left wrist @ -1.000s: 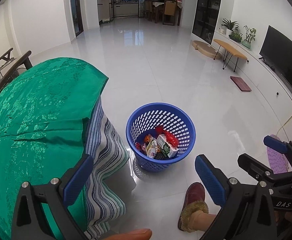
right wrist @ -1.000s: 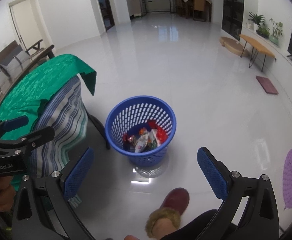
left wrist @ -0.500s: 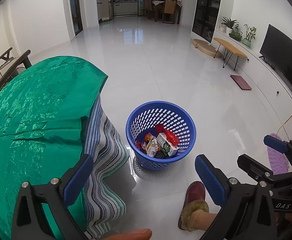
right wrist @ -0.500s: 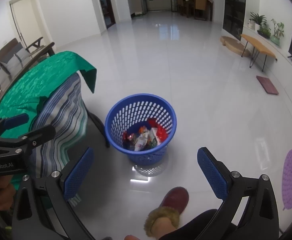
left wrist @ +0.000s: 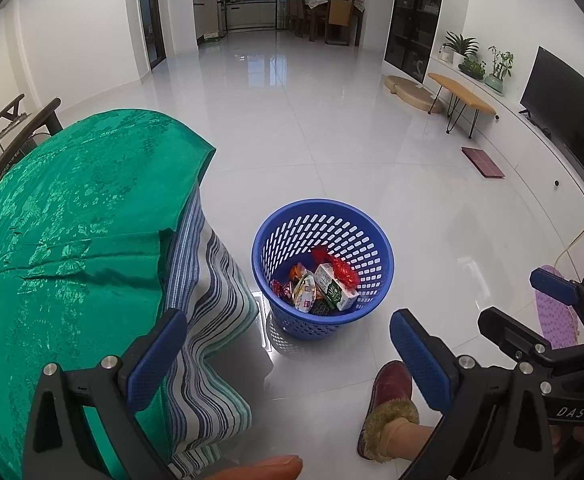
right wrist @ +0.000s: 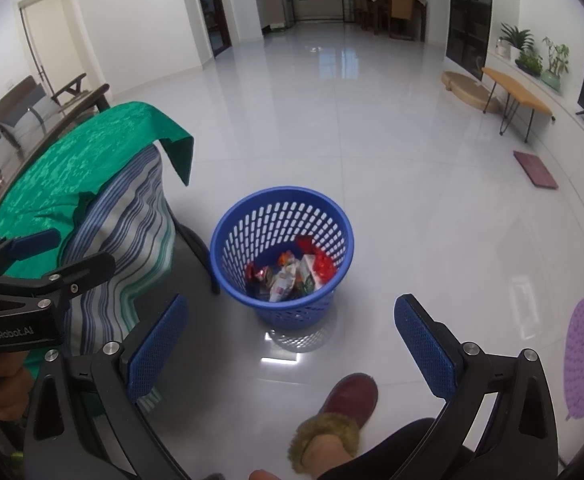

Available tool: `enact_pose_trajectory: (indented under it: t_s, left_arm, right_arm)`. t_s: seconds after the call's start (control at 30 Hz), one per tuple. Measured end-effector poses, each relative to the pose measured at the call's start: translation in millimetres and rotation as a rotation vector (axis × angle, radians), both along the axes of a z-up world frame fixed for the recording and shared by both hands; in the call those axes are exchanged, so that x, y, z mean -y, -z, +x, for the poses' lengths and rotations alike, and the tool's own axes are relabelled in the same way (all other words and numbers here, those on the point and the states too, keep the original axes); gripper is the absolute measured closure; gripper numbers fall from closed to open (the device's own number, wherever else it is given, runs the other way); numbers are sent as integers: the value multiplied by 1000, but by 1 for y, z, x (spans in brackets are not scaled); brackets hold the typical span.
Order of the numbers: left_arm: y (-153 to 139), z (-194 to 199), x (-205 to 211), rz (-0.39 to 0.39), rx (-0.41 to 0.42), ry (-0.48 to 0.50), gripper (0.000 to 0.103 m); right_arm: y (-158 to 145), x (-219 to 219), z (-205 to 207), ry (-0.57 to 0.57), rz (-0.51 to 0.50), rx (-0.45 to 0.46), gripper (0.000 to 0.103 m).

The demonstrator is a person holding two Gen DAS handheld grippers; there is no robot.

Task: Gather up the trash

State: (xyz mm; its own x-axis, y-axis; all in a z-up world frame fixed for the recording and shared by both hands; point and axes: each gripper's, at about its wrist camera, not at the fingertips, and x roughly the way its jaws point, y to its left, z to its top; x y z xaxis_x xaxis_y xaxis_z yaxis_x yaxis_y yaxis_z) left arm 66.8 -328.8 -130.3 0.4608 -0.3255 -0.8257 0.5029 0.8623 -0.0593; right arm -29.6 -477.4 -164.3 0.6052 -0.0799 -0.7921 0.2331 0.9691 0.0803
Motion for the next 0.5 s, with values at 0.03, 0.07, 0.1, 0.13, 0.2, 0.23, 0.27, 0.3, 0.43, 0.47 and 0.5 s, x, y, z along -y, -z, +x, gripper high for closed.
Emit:
enact_pose_trajectory:
  t_s: [0.03, 0.07, 0.1, 0.13, 0.2, 0.23, 0.27, 0.3, 0.43, 0.47, 0.5]
  left_arm:
    - [0, 0, 0, 1, 0, 1, 0]
    - [1, -1, 0, 2, 0, 1, 0]
    - [1, -1, 0, 2, -1, 1, 0]
    - [2, 0, 0, 2, -2, 1, 0]
    - [2, 0, 0, 2, -2, 0, 0]
    - [2, 0, 0, 2, -2, 0, 0]
    - [2, 0, 0, 2, -2, 0, 0]
    - [2, 0, 0, 2, -2, 1, 0]
    - [2, 0, 1, 4, -2, 3, 0]
    - [3, 0, 1, 5, -1, 4, 0]
    - [3, -1, 1, 5, -1, 4, 0]
  right_arm:
    - [0, 0, 0, -1, 0, 0, 0]
    - [1, 0, 1, -1, 0, 0, 0]
    - [1, 0, 0, 0, 0, -1, 0]
    - [1, 0, 0, 0, 0, -1, 0]
    - [1, 0, 1, 0, 1, -1, 0]
    - [1, 0, 0, 0, 1, -1, 0]
    - [1, 0, 0, 0, 0, -1, 0]
    - [1, 0, 0, 0, 1, -1, 0]
    - [0, 0, 1, -1, 0, -1, 0]
    - [0, 0, 0, 0, 1, -1, 0]
    - [0, 0, 0, -1, 0, -1, 0]
